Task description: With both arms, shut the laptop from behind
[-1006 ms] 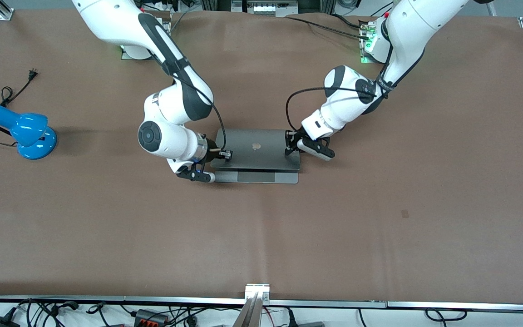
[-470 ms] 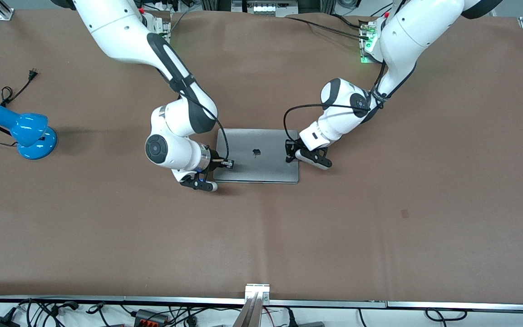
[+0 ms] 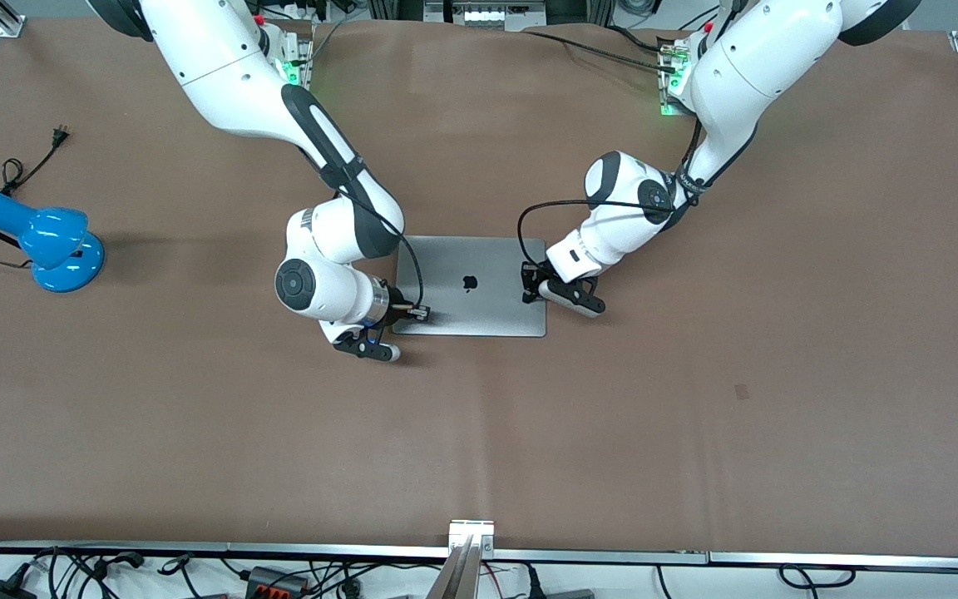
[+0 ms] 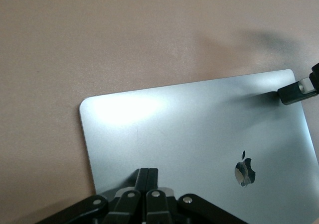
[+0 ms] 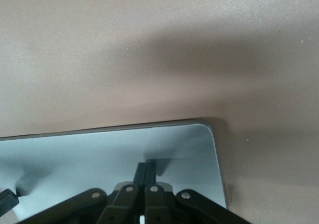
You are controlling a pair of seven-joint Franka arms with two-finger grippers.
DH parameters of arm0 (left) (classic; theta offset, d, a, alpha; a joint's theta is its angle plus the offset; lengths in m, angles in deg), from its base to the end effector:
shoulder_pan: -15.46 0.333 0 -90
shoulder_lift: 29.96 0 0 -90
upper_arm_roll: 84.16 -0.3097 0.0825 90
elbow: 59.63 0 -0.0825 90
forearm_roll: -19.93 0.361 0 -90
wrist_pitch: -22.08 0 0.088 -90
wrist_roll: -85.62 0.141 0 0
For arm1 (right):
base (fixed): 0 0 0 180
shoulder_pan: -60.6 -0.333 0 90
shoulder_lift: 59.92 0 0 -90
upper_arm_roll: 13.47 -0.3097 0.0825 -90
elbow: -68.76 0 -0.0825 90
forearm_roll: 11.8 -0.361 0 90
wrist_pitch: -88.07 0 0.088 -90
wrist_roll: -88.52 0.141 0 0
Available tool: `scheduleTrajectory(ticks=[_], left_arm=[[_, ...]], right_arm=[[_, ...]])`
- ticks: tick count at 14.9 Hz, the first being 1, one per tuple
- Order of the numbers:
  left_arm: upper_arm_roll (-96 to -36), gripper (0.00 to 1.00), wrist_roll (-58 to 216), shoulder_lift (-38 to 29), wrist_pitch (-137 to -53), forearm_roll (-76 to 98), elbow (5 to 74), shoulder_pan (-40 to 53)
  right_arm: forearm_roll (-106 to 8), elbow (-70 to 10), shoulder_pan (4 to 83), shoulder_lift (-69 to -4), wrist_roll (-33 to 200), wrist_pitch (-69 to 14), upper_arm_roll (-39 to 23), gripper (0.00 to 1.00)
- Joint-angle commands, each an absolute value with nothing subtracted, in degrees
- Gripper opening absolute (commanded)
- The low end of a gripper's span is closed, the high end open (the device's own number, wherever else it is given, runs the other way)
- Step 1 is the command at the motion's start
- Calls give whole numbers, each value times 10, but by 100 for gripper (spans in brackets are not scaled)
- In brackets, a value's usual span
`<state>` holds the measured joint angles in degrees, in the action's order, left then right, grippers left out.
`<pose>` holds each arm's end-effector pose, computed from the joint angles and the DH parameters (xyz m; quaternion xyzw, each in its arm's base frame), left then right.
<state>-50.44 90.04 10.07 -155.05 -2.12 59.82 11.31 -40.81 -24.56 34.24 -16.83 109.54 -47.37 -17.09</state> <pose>0.4991 -0.3453 0.1523 0.9593 -0.0800 0.1012 0.2512 0.5734 0.3466 0.1605 -0.9743 0.1121 0.0930 0.1720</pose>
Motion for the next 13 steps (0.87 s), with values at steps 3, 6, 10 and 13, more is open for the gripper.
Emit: scheduleTrajectory(ticks=[3,6,10,13], left_arm=[[-513,8,920,114,-1555,-26,584,111],[-511,32,919,75,-1519,-26,588,119],[-512,100,916,-8,-1334,-26,571,153],[-515,100,915,-58,-1217,-26,556,176]], right_arm=[[-397,-206,359,-154,1081,-472,-173,0],[-396,-202,376,-182,1081,-424,-171,0],[-357,-190,411,-251,1071,-310,-147,0],[-339,-177,441,-300,1066,-231,-146,0]])
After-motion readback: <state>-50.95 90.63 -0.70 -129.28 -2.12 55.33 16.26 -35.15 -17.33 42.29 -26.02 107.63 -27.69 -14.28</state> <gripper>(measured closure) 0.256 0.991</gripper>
